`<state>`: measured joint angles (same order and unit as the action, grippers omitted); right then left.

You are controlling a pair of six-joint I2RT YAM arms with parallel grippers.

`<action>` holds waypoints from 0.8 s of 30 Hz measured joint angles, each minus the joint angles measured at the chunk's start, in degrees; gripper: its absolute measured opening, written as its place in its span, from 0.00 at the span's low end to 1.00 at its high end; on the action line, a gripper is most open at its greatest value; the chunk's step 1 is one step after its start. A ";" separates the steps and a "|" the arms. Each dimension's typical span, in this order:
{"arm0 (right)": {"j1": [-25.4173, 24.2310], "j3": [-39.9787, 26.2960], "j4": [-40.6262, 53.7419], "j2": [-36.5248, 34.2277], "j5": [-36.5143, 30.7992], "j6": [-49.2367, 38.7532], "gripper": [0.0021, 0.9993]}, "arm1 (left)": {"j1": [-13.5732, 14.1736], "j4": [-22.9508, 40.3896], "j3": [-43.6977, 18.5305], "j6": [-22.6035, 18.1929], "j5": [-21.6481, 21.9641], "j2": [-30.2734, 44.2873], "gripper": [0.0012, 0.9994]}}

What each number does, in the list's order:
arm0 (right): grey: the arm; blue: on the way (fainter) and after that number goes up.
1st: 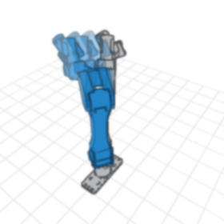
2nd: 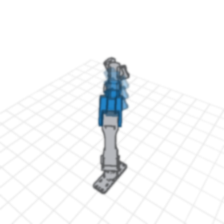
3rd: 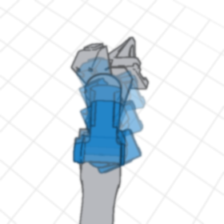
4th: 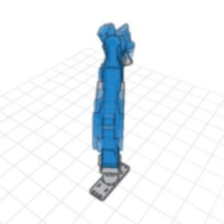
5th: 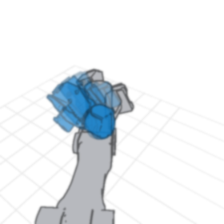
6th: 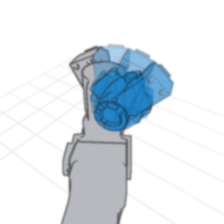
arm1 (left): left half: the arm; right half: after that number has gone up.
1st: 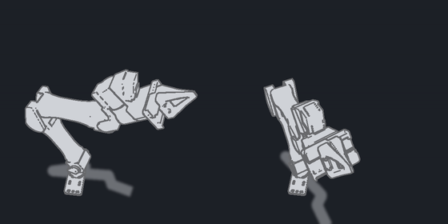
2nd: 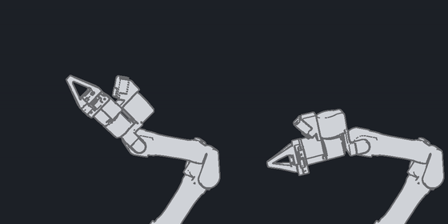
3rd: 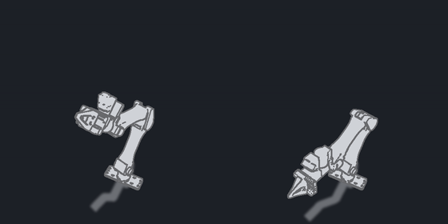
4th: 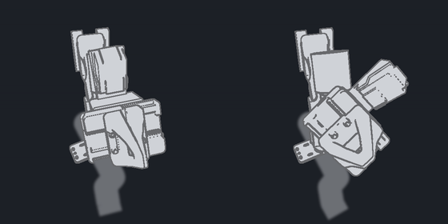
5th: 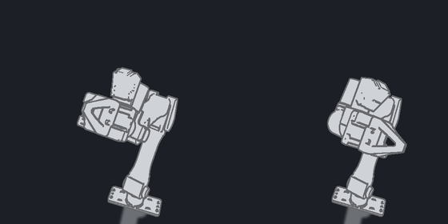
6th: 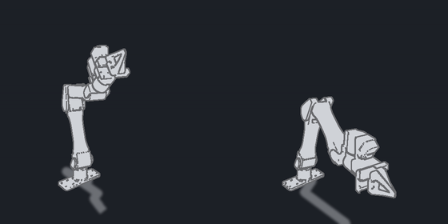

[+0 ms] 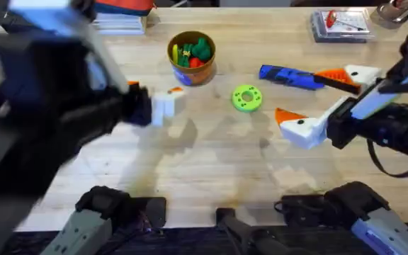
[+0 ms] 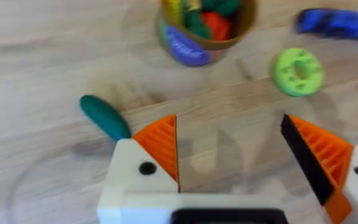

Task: Pick up the gripper from the table and insert it into the empty holder that is missing its gripper. Then pick up a screw, insert it into the mounting hole, and use the screwdriver to tighten it. Finally, clean up the table by picking up the vegetable and placing it into the bucket.

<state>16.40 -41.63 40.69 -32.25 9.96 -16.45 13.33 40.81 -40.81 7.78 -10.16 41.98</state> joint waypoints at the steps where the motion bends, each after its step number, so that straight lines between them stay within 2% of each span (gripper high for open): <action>1: 0.00 0.00 0.00 0.00 0.00 0.00 0.99 | -0.23 -0.07 -1.21 0.49 1.35 3.49 0.99; 5: 0.04 0.00 0.00 0.00 0.00 -0.01 0.99 | -1.64 -0.76 -5.11 2.36 4.36 15.05 0.99; 11: 0.04 0.00 0.00 0.01 0.00 0.00 0.99 | -3.17 -2.66 -6.43 3.41 6.67 25.08 0.99; 16: 0.04 0.00 0.00 0.00 0.00 0.00 0.99 | -7.89 -4.57 -6.43 7.08 8.73 31.14 0.99; 20: 0.04 0.00 0.00 0.02 0.00 0.00 0.99 | -11.84 -9.15 -6.43 10.10 9.81 36.13 0.99; 21: 0.04 0.00 0.00 0.01 0.00 -0.01 0.99 | -12.75 -12.23 -6.48 11.20 10.04 39.73 0.99; 24: 0.04 0.00 0.00 0.00 0.00 0.00 0.99 | -12.73 -12.25 -6.50 12.30 10.00 42.88 0.99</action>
<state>16.45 -41.63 40.69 -32.25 9.96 -16.45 0.60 28.57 -47.31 20.08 -0.16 84.86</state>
